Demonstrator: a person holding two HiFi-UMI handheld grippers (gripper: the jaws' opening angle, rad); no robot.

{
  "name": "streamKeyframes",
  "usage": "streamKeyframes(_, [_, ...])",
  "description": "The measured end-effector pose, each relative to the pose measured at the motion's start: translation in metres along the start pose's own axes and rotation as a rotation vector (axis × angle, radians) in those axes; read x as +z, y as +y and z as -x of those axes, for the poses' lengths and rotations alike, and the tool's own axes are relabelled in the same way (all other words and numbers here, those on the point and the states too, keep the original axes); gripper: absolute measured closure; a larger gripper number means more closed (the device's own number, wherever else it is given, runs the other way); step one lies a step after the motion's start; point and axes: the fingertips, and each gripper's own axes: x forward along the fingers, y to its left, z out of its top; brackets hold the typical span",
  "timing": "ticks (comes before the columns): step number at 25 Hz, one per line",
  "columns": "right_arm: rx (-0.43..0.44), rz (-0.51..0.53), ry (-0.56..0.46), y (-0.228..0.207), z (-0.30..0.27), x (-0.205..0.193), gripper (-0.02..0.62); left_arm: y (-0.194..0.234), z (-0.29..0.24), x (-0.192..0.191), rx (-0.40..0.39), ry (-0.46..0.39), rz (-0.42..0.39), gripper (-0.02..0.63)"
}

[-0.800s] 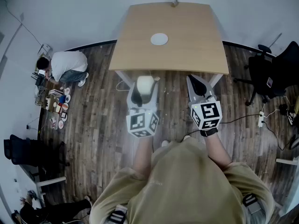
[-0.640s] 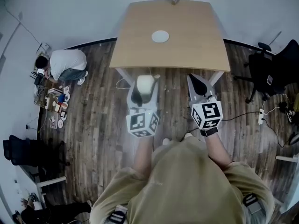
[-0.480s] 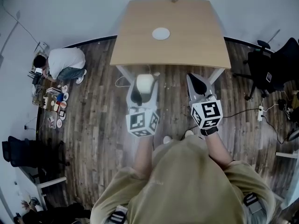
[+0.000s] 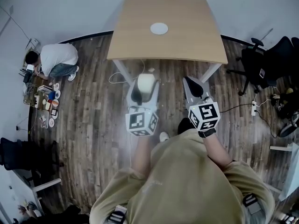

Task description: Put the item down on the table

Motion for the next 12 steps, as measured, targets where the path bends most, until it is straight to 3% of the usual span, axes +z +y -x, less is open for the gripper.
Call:
streamKeyframes(7, [0.024,0.002,0.012,0.011,-0.015,-0.006,0.589,0.013,0.004,-0.006,-0.01,0.014,0.01,0.285])
streamKeyframes(12, [0.066,-0.01,0.045,0.013,-0.039,-0.024,0.589,0.037,-0.005,-0.019,0.047,0.037,0.01,0.285])
